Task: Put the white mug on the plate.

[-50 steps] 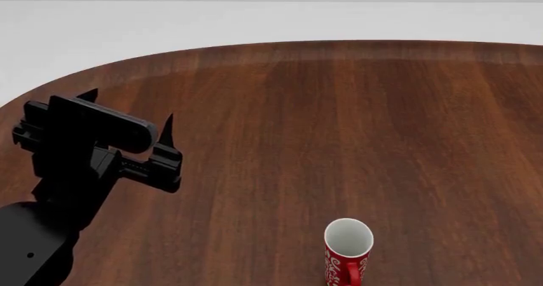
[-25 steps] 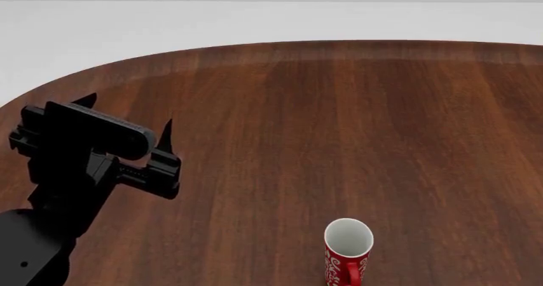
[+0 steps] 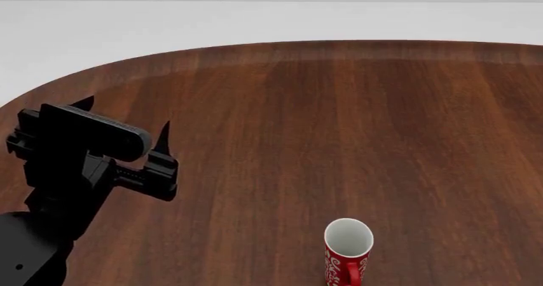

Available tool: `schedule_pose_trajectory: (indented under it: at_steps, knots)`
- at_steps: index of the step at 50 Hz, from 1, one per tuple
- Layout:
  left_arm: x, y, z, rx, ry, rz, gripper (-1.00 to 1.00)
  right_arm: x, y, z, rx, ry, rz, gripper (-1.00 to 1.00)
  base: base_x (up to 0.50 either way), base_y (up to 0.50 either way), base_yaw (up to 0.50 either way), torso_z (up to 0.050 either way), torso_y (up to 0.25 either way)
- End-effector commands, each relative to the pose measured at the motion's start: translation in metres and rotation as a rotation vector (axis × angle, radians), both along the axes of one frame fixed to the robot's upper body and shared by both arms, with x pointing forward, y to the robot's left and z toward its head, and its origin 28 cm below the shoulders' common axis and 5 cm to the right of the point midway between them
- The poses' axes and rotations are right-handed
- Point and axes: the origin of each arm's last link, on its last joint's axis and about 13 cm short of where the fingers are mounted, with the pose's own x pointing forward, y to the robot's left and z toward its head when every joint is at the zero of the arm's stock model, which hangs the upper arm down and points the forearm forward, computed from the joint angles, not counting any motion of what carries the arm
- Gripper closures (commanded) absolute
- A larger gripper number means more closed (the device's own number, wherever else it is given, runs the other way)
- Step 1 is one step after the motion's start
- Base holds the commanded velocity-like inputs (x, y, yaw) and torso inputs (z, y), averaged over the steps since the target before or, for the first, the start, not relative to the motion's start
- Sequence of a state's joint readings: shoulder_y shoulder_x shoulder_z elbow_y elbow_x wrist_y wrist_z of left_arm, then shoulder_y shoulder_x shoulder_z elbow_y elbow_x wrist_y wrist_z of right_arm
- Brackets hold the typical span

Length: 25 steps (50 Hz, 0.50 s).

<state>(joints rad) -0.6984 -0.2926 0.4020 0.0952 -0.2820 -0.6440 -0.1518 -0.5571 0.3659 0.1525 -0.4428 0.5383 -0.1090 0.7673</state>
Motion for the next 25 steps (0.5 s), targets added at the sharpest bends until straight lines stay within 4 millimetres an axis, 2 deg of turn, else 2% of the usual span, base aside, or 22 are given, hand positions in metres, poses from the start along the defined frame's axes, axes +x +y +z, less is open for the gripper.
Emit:
schedule_pose_trajectory:
  at_steps: [1, 14, 21, 25]
  knots:
    - [-0.002, 0.002, 0.001, -0.008, -0.001, 0.003, -1.0, -0.002, 0.01, 0.023, -0.05, -0.05, 0.054, -1.0, 0.0, 0.0, 0.0, 0.0, 0.0]
    - [-0.005, 0.003, 0.005, -0.02, -0.015, 0.006, -1.0, 0.002, 0.017, 0.059, -0.146, -0.108, 0.129, -1.0, 0.0, 0.0, 0.0, 0.0, 0.0]
    - [-0.006, 0.005, 0.005, -0.028, -0.017, 0.012, -1.0, 0.003, 0.018, 0.064, -0.199, -0.131, 0.166, -1.0, 0.0, 0.0, 0.0, 0.0, 0.0]
    - [-0.007, 0.007, 0.006, -0.034, -0.021, 0.013, -1.0, 0.006, 0.023, 0.08, -0.235, -0.136, 0.192, -1.0, 0.0, 0.0, 0.0, 0.0, 0.0]
